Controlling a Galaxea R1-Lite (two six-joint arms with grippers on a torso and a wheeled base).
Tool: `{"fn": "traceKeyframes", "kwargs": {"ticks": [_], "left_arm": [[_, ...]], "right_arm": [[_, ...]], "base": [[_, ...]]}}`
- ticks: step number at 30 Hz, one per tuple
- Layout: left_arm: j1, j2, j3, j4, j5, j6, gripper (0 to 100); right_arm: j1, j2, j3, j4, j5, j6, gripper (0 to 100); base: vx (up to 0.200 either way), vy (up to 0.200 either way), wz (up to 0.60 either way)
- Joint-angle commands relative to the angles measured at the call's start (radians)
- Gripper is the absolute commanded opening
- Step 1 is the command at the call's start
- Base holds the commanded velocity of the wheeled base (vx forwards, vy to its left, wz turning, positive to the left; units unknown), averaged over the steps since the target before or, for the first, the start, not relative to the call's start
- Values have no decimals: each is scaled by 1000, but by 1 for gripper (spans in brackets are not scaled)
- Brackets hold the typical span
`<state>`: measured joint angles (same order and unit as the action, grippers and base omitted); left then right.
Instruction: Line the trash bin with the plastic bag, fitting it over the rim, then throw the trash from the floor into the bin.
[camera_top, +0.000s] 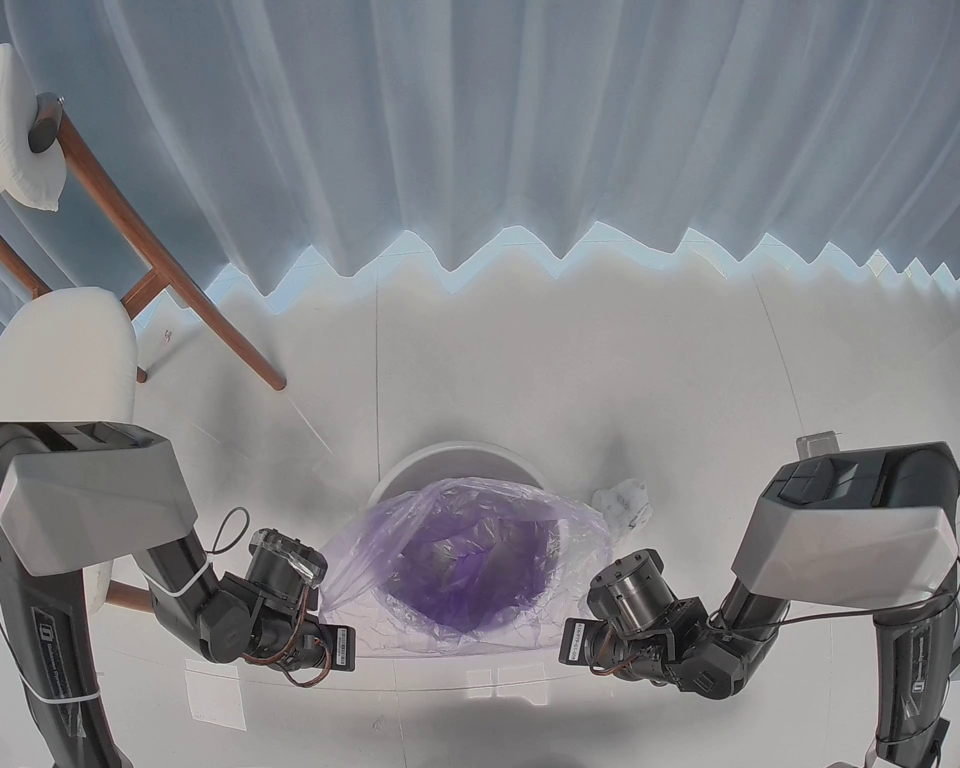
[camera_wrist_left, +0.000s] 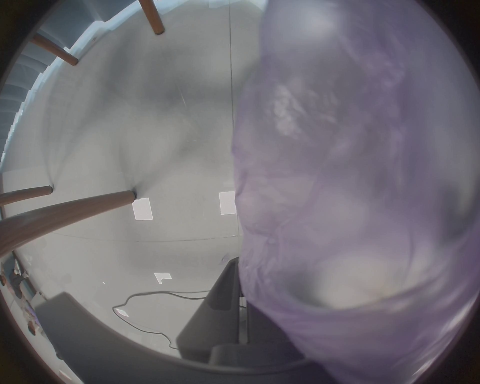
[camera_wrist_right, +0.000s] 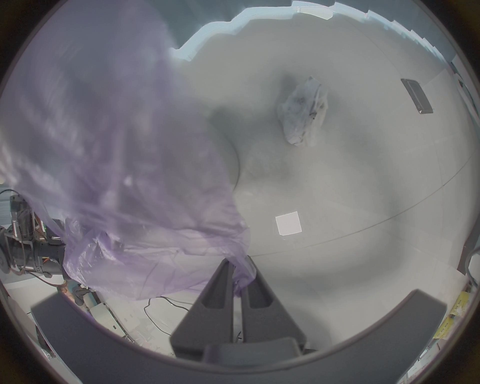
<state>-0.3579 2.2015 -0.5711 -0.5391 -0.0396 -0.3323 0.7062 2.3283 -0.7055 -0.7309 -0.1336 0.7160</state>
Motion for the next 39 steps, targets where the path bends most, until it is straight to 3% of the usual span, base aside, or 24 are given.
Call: {"fn": "traceKeyframes", "kwargs": {"ticks": [1, 5, 6, 7, 11, 16, 20, 22, 25, 26, 27, 31, 39], "left_arm": [[-1, 52, 8, -33, 6, 1, 0], [-1, 53, 11, -44, 6, 3, 0], [-3, 50, 11, -48, 4, 3, 0], [-6, 46, 14, -50, 4, 3, 100], [-7, 26, 50, -56, 7, 6, 100], [-18, -40, 165, -170, 24, 16, 100], [-19, -82, 289, -315, 17, 110, 100], [-19, -85, 392, -452, -3, 190, 100], [-23, -82, 505, -645, -37, 246, 100], [-23, -82, 505, -645, -37, 246, 100], [-24, -80, 560, -777, -57, 262, 100], [-23, -109, 571, -912, -66, 254, 100], [-61, -312, 536, -966, -74, 245, 100]], "right_arm": [[-5, 32, 5, -25, -3, 0, 0], [-5, 32, 11, -39, -3, 3, 0], [-2, 31, 14, -51, -3, 5, 100], [3, 25, 23, -68, -3, 8, 100], [9, -27, 77, -124, -3, 28, 100], [62, -153, 196, -136, 26, 109, 100], [118, -250, 287, -157, 57, 145, 100], [153, -302, 330, -183, 75, 157, 100], [187, -348, 363, -220, 81, 175, 100], [187, -348, 363, -220, 81, 175, 100], [208, -377, 385, -242, 83, 189, 100], [228, -422, 422, -263, 81, 200, 100], [217, -526, 437, -265, 81, 200, 100]], "base": [[0, 0, 0], [0, 0, 0], [0, 0, 0], [0, 0, 0], [0, 0, 0], [0, 0, 0], [0, 0, 0], [0, 0, 0], [0, 0, 0], [0, 0, 0], [0, 0, 0], [0, 0, 0], [0, 0, 0]]}}
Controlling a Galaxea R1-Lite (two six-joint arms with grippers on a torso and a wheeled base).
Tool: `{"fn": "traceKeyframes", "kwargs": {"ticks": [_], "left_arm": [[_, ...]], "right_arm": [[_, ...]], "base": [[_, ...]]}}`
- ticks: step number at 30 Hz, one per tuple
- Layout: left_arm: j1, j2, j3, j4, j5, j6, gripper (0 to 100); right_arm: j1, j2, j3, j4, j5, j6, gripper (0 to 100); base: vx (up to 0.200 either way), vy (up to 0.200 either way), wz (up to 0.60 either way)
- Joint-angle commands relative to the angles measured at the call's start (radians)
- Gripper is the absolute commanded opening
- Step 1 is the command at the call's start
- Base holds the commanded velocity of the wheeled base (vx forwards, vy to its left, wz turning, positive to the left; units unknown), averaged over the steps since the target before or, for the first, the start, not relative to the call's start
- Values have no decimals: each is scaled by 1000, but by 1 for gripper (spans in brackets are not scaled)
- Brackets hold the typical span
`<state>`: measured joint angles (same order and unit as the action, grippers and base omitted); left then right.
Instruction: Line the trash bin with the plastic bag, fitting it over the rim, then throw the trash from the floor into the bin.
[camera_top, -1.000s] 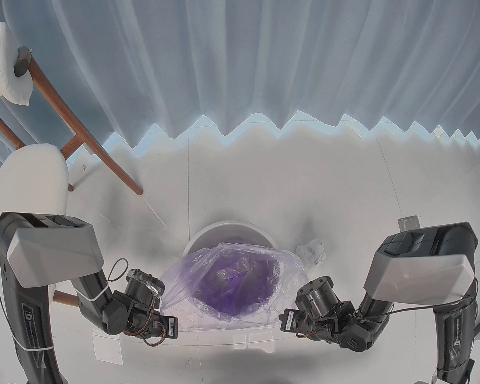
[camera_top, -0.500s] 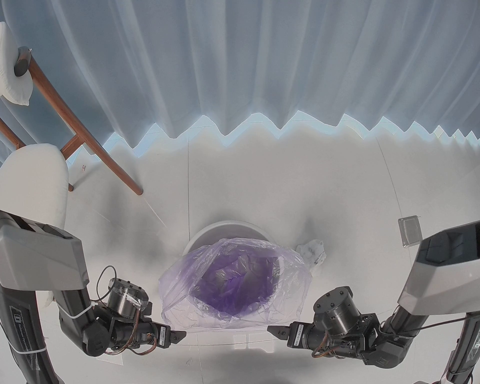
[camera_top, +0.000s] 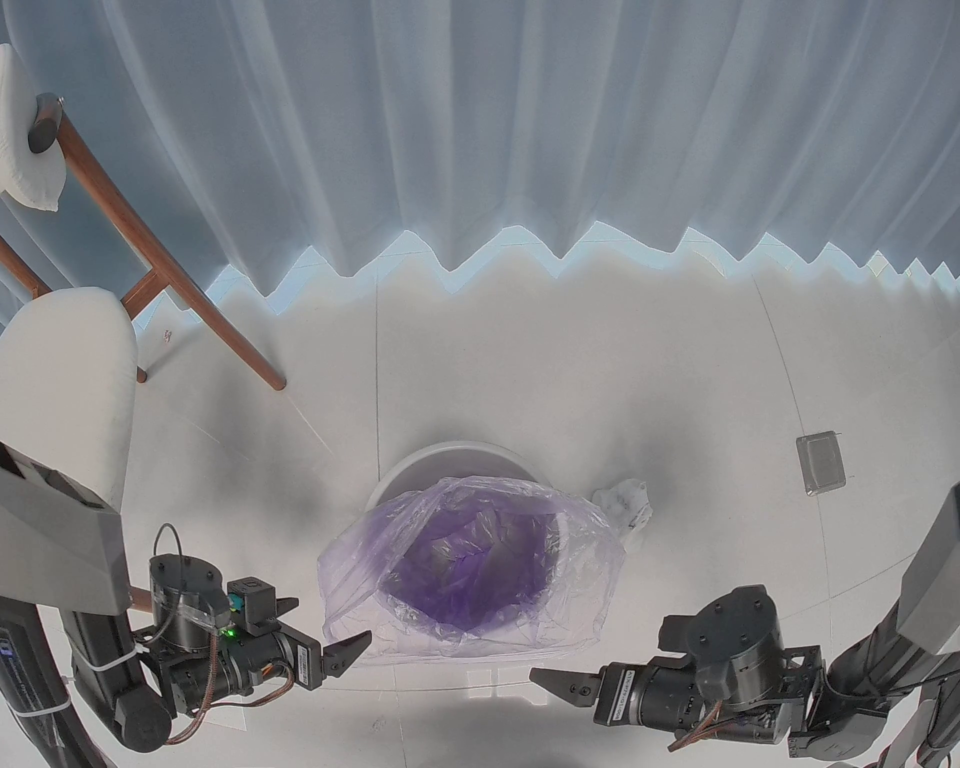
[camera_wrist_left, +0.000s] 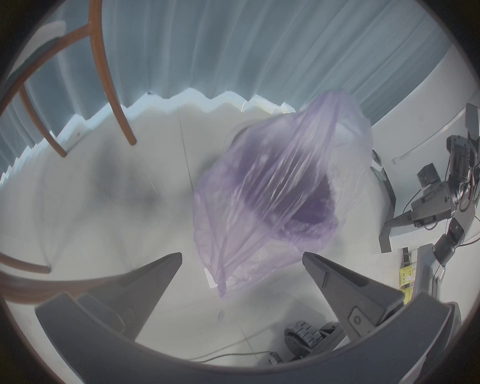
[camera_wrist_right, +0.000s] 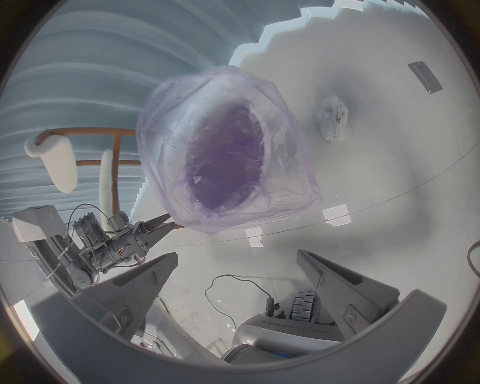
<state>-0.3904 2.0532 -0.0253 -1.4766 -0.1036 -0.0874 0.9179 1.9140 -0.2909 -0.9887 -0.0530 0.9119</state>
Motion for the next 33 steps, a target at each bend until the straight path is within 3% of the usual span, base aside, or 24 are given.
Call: {"fn": "traceKeyframes", "kwargs": {"ticks": [1, 12, 15, 19, 23, 24, 28, 32, 33], "left_arm": [[-42, -196, -38, -30, -11, -3, 100], [-97, -493, -294, 36, -54, -109, 100], [-110, -492, -481, 33, -45, -204, 100], [-120, -436, -717, 29, -53, -420, 100], [-146, -423, -624, 30, -62, -520, 100], [-153, -424, -585, 36, -71, -515, 100], [-146, -441, -363, 91, -327, -353, 100], [-48, -438, -308, 248, -323, -54, 100], [-39, -439, -301, 262, -323, -29, 100]], "right_arm": [[6, -121, 24, -5, 1, 4, 100], [-22, -128, 22, -10, -1, -2, 100], [-25, -128, 19, -10, -1, -1, 100], [-30, -122, 19, -10, -1, -1, 100], [-30, -128, 13, -10, -4, -5, 100], [-31, -128, 12, -10, -7, -7, 100], [-90, -118, 10, -10, -41, -88, 100], [-111, -124, 10, -11, -47, -130, 100], [-111, -125, 10, -10, -47, -130, 100]], "base": [[0, 0, 0], [0, 0, 0], [0, 0, 0], [0, 0, 0], [0, 0, 0], [0, 0, 0], [0, 0, 0], [0, 0, 0], [0, 0, 0]]}}
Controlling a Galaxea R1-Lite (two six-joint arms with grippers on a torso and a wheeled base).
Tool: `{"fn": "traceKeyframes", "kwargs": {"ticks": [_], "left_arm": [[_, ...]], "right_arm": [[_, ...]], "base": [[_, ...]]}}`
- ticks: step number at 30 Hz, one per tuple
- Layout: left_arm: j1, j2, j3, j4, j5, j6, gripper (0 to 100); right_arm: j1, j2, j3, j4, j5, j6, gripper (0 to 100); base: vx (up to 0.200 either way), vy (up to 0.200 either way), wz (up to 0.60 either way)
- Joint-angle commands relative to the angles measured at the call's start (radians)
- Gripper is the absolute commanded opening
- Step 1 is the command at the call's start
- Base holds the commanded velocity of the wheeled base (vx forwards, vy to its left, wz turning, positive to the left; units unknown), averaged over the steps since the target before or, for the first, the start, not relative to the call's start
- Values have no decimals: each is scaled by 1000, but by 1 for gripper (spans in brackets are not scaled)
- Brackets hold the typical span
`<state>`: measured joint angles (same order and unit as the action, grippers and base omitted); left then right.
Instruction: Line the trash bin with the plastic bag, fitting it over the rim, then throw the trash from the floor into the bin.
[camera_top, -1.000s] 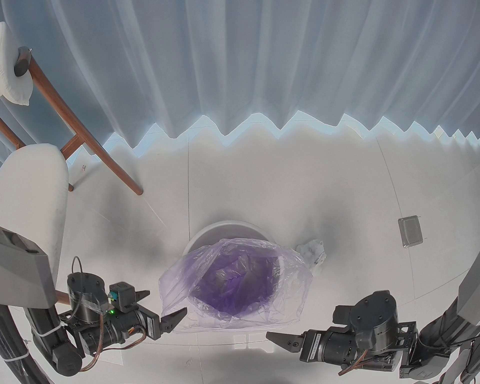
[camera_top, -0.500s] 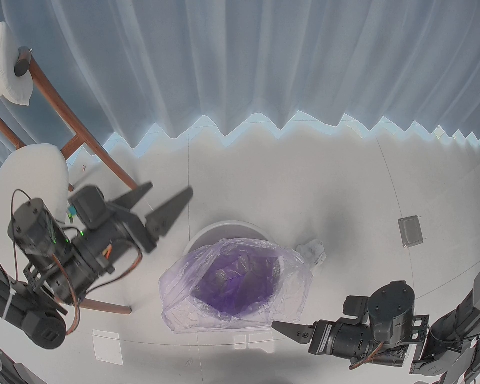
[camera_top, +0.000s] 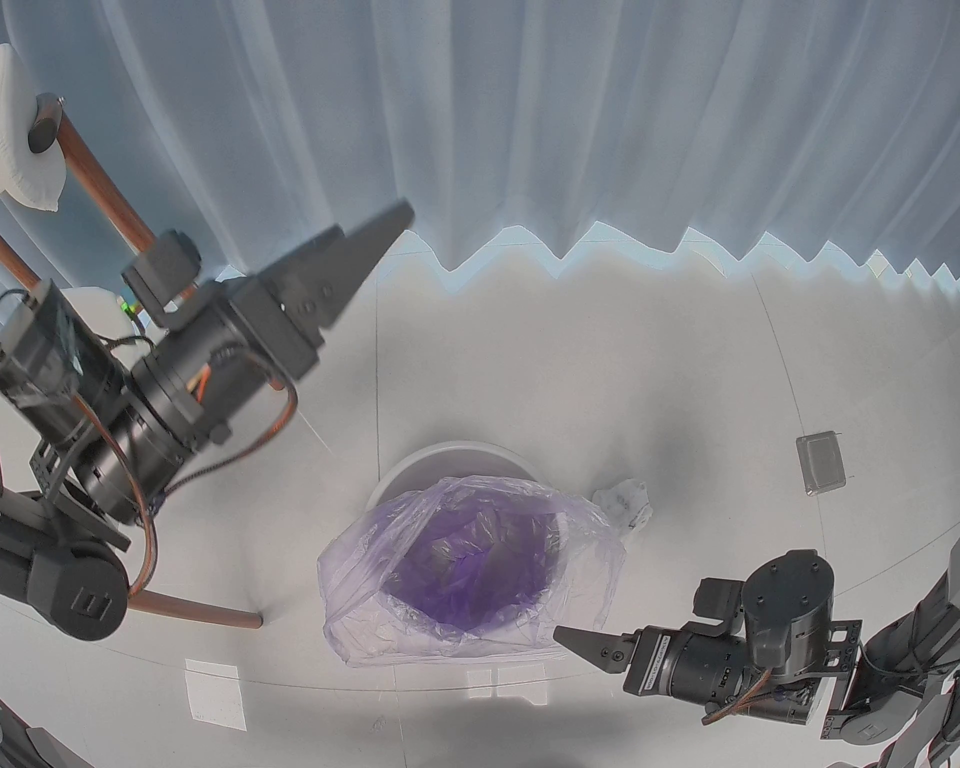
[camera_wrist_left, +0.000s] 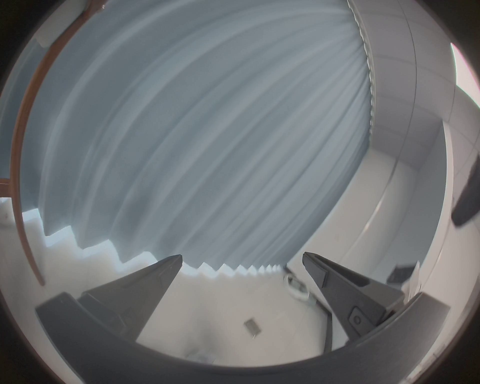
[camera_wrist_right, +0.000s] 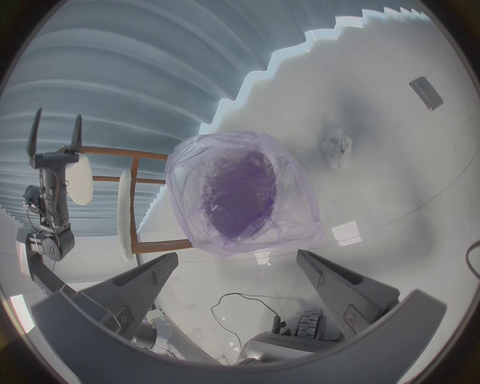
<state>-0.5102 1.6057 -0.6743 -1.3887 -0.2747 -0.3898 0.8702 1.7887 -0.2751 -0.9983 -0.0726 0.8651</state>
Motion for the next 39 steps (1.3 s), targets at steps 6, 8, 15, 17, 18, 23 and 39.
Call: {"fn": "traceKeyframes", "kwargs": {"ticks": [6, 8, 15, 17, 18, 23, 39], "left_arm": [[168, 88, 389, 278, -167, 571, 100], [170, 123, 387, 258, -166, 605, 100], [167, 385, 430, -29, -155, 666, 100], [160, 407, 433, -52, -156, 663, 100], [160, 407, 433, -52, -156, 663, 100], [150, 424, 426, -46, -144, 663, 100], [173, 476, 288, -58, -80, 621, 0]], "right_arm": [[-65, 8, -6, -2, -27, -84, 100], [-65, 8, -9, -2, -27, -84, 100], [-65, 11, -15, -2, -27, -81, 100], [-65, 11, -13, -2, -27, -78, 100], [-65, 11, -13, -2, -27, -78, 100], [-68, 8, -10, -2, -27, -75, 100], [-171, 127, 5, -43, -32, -394, 100]], "base": [[0, 0, 0], [0, 0, 0], [0, 0, 0], [0, 0, 0], [0, 0, 0], [0, 0, 0], [0, 0, 0]]}}
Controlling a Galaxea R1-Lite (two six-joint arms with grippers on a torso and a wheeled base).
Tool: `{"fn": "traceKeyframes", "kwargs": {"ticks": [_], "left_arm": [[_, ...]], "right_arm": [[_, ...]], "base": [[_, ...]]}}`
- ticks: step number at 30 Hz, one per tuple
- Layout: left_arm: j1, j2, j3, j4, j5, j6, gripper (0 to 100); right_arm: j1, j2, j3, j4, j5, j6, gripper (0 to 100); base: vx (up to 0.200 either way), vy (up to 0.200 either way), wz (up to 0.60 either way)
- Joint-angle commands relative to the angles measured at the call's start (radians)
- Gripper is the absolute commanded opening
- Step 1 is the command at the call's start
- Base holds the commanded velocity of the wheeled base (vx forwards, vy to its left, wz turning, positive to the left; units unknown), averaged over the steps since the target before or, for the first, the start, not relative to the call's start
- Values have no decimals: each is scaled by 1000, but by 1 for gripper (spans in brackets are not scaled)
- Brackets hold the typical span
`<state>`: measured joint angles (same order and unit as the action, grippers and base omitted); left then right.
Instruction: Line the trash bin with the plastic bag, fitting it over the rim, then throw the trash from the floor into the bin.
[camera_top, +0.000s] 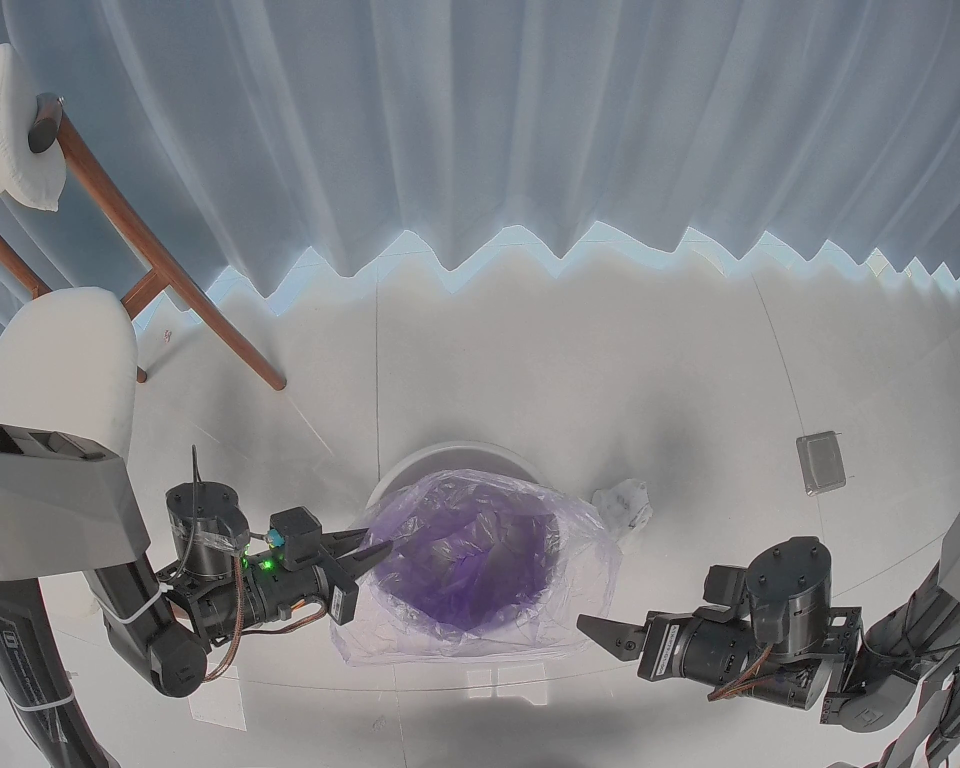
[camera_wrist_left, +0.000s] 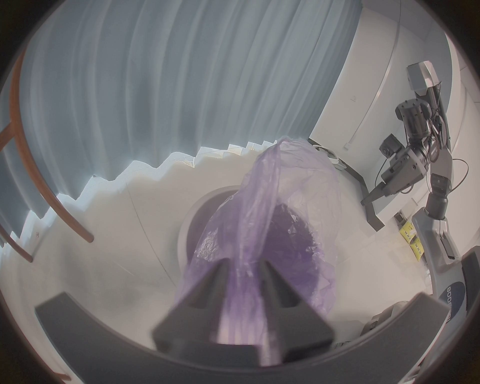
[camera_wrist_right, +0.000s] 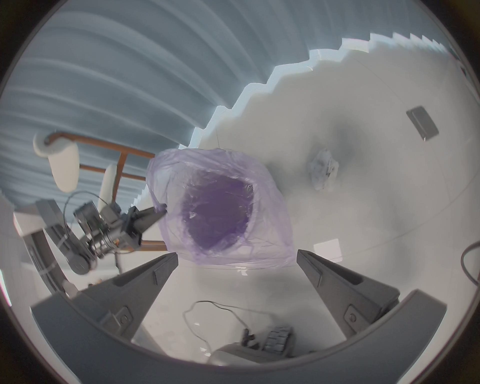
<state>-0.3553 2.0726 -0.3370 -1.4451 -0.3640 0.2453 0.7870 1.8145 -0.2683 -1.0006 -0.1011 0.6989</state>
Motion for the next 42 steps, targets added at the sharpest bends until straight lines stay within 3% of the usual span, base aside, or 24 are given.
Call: {"fn": "traceKeyframes", "kwargs": {"ticks": [1, 4, 7, 17, 18, 24, 25, 28, 31, 33, 35, 41, 42], "left_arm": [[18, 8, -51, -1, 13, -21, 0], [12, 3, -43, -3, 13, -24, 0], [4, -2, -37, -5, 14, -24, 0], [3, -5, -36, -11, 14, -24, 0], [3, -5, -34, -11, 13, -24, 0], [4, -5, -39, -11, 13, -26, 0], [15, -6, -50, -17, 11, -51, 0], [21, -6, -79, -21, 8, -121, 0], [26, -3, -152, -11, -15, -320, 0], [32, 12, -211, -12, -76, -451, 0], [58, 29, -247, 2, -153, -525, 0], [127, 54, -364, 137, -276, -572, 0], [151, 66, -407, 180, -319, -597, 0]], "right_arm": [[-112, 129, -3, -88, -3, -306, 100], [-143, 241, -17, -288, -19, -461, 100], [-140, 347, -40, -461, -39, -493, 100], [-178, 417, -178, -500, -39, -513, 100], [-192, 422, -200, -503, -39, -513, 0], [-216, 398, -241, -541, -25, -493, 0], [-209, 333, -215, -570, 21, -384, 0], [-209, 276, -210, -569, 64, -277, 0], [-218, 241, -218, -569, 136, -162, 0], [-235, 238, -223, -567, 187, -107, 0], [-252, 236, -230, -567, 231, -75, 0], [-278, 241, -295, -566, 330, 71, 0], [-295, 247, -321, -564, 370, 125, 0]], "base": [[0, 0, 0], [0, 0, 0], [0, 0, 0], [0, 0, 0], [0, 0, 0], [0, 0, 0], [0, 0, 0], [0, 0, 0], [0, 0, 0], [0, 0, 0], [0, 0, 0], [0, 0, 0], [0, 0, 0]]}}
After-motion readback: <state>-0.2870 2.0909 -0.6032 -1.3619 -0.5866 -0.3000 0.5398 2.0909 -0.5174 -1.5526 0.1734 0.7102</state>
